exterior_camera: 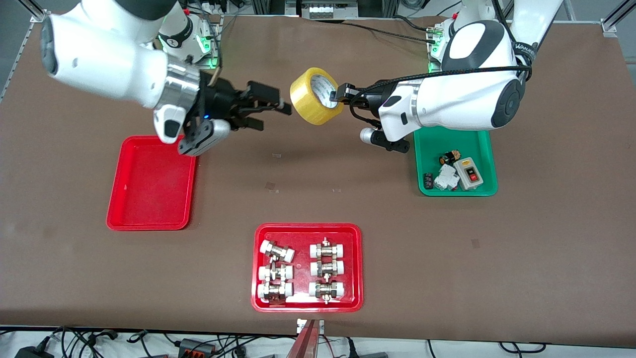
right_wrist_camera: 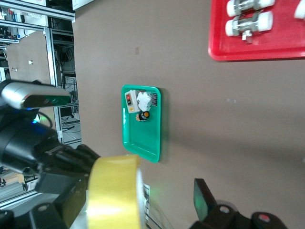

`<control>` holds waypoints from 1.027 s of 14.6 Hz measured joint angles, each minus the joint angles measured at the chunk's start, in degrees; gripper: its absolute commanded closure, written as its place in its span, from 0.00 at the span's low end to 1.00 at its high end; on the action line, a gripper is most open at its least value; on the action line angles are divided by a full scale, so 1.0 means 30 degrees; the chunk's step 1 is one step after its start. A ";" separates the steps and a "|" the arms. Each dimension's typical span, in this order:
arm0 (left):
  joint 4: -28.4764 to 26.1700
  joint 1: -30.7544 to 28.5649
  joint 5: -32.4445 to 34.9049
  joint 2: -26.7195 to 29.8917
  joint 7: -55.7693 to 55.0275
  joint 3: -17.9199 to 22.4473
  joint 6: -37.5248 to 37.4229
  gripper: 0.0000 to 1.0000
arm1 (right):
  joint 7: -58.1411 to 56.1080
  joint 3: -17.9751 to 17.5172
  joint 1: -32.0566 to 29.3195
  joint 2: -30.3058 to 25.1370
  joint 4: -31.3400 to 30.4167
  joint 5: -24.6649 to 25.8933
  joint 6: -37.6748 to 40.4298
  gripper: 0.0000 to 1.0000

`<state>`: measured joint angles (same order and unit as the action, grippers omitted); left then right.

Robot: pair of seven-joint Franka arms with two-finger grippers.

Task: Left arm passes tape to right arm into tray
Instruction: 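Grasp the tape roll with the right gripper beside the left gripper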

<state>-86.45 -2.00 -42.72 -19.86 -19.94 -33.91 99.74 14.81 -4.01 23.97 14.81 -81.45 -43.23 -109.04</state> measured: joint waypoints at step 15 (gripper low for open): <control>0.0021 -0.0441 0.0000 0.0000 0.0000 -0.0001 -0.0814 1.00 | 0.1074 0.0012 0.1865 0.0148 0.0048 0.1068 -0.0172 0.00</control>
<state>-86.38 -3.32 -42.72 -19.86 -19.94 -33.91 97.30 18.04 -3.98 29.57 15.25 -81.31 -40.03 -109.55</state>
